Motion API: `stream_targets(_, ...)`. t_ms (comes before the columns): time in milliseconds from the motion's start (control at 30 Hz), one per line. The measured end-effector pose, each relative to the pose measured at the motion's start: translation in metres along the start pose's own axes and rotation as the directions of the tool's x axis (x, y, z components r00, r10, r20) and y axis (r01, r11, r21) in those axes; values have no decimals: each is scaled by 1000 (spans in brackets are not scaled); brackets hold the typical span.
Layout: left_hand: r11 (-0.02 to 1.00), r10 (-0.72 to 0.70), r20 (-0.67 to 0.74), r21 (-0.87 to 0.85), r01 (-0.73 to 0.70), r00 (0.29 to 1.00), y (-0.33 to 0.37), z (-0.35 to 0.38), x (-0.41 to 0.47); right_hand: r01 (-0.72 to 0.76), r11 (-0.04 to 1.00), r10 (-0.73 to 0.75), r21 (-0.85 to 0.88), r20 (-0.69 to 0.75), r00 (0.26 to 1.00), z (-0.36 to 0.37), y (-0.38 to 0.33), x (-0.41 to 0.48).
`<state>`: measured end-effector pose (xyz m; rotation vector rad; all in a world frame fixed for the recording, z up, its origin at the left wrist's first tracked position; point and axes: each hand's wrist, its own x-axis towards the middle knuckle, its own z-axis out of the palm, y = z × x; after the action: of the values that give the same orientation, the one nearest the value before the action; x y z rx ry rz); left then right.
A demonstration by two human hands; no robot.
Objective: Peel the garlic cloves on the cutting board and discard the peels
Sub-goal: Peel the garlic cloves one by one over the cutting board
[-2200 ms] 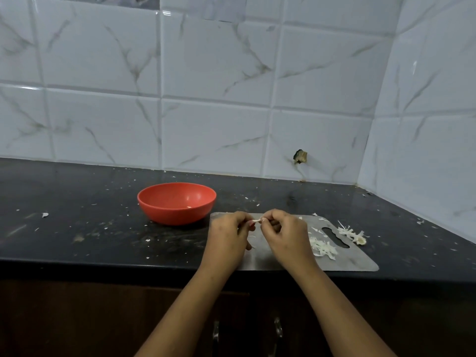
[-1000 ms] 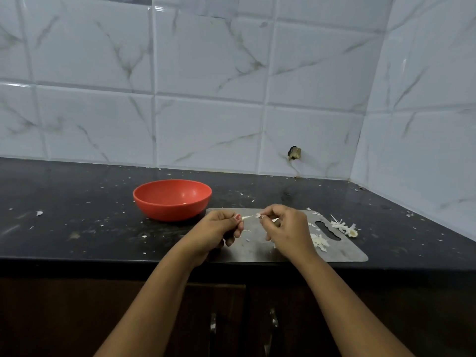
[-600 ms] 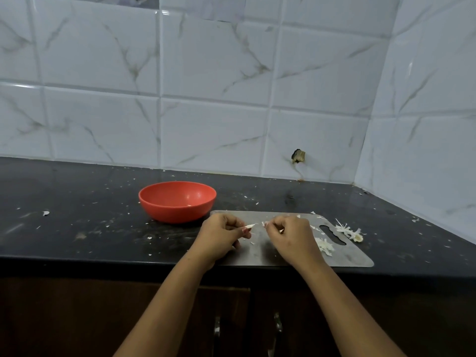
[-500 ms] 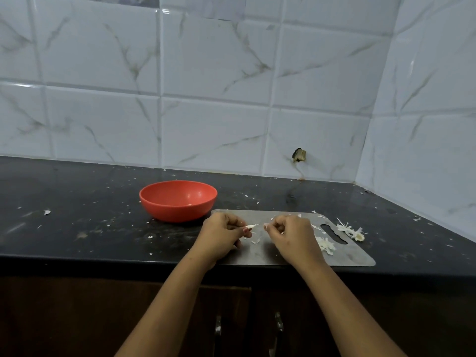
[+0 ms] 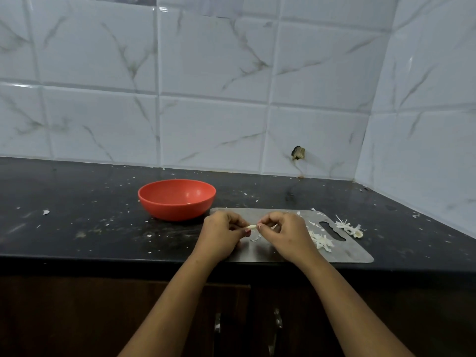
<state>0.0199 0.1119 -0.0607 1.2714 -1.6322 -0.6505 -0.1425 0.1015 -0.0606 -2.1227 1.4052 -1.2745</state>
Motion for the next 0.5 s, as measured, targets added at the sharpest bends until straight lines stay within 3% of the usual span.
stream_targets(300,1000,18,-12,6,-18,1000,3,0,-2,17,1000,-18,24,23,1000,-1,-2,-3)
stream_targets(500,999,38,-95,-31,-41,995,2,1,-3,3,994,-8,107,48,999,-4,-3,-4)
